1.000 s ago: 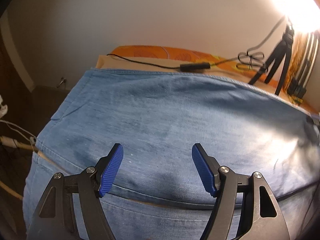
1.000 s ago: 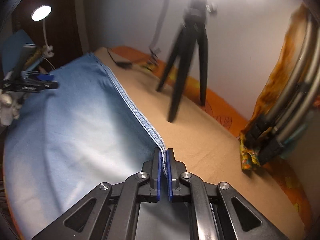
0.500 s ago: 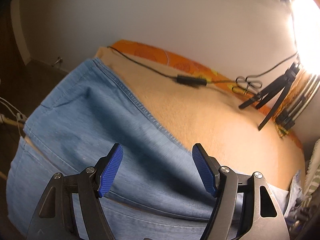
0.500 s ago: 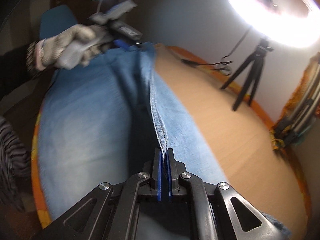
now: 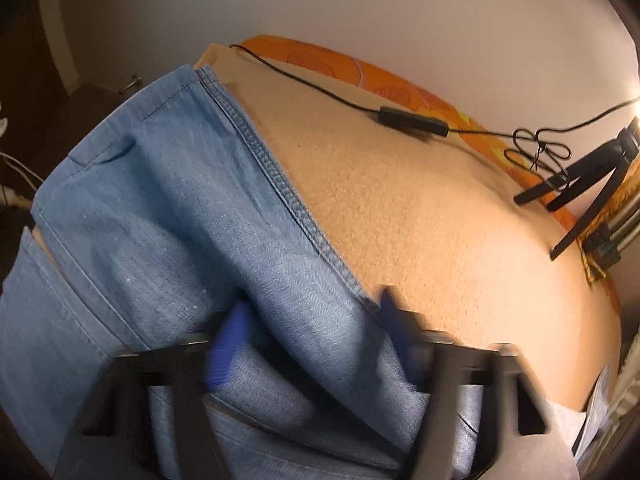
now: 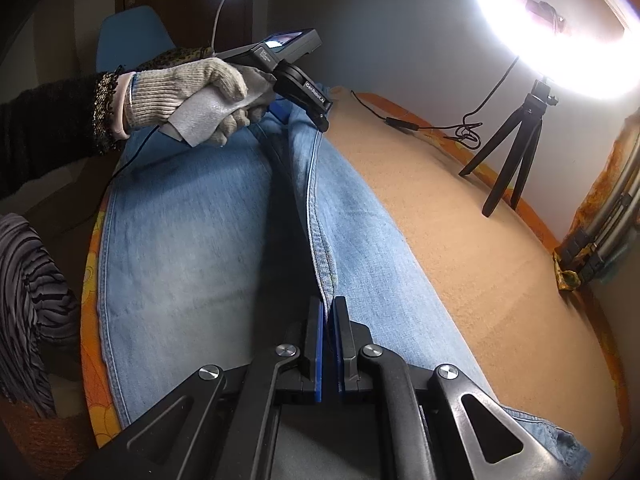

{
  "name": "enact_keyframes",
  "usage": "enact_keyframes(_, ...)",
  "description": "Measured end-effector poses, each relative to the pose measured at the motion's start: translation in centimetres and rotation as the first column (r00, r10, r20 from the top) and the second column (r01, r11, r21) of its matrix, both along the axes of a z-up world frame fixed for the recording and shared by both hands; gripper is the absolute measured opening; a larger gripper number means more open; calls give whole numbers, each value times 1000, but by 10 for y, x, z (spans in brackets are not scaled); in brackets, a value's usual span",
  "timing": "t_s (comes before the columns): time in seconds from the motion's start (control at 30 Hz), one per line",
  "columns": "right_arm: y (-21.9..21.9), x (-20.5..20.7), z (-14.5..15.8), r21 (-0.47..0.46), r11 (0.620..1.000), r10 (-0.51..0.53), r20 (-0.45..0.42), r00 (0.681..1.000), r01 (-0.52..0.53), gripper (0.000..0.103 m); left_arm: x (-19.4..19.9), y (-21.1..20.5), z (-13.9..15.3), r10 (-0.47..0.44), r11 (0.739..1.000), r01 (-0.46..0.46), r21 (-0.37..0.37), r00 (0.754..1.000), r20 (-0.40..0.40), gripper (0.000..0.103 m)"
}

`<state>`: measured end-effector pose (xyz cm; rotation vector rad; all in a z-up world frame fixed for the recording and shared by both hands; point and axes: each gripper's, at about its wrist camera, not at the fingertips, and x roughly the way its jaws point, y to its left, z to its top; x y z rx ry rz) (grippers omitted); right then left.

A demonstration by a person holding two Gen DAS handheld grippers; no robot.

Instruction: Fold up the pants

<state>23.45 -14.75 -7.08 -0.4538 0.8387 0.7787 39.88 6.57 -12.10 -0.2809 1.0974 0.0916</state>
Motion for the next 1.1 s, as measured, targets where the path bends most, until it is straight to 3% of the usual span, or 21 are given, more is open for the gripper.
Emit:
enact_keyframes(0.03, 1, 1, 0, -3, 1000, -3, 5, 1000, 3, 2, -1, 1, 0, 3, 1000, -3, -2, 1000, 7, 19)
enact_keyframes(0.07, 1, 4, 0, -4, 1000, -5, 8, 1000, 5, 2, -3, 3, 1, 8, 1000, -8, -5, 1000, 22, 11)
enact_keyframes(0.2, 2, 3, 6, -9, 1000, -18, 20, 1000, 18, 2, -15, 8, 13, 7, 1000, -5, -23, 994, 108, 6)
enact_keyframes(0.33, 3, -4, 18, -2, 1000, -9, 25, 1000, 9, 2, -33, 6, 35, -41, 999, 38, 20, 984, 176, 4)
enact_keyframes(0.53, 11, -37, 38, -12, 999, 49, 23, 999, -49, 2, -85, 26, 60, -57, 998, 57, 8, 970, 238, 4)
enact_keyframes(0.67, 20, -68, 44, -6, 995, 102, -3, 995, -102, 2, -122, 37, 54, -73, 997, 69, 25, 977, 202, 4)
enact_keyframes(0.8, 33, -100, 28, -17, 987, 159, -68, 985, -161, 2, -147, 43, 41, -96, 995, 89, 54, 984, 148, 4)
enact_keyframes(0.93, 44, -121, 0, -26, 982, 179, -151, 972, -185, 2, -162, 46, 33, -119, 990, 111, 82, 988, 95, 15)
enact_keyframes(1.1, 40, -122, -20, 14, 995, 99, -193, 976, -98, 2, -171, 48, 44, -111, 983, 89, 163, 985, 135, 33)
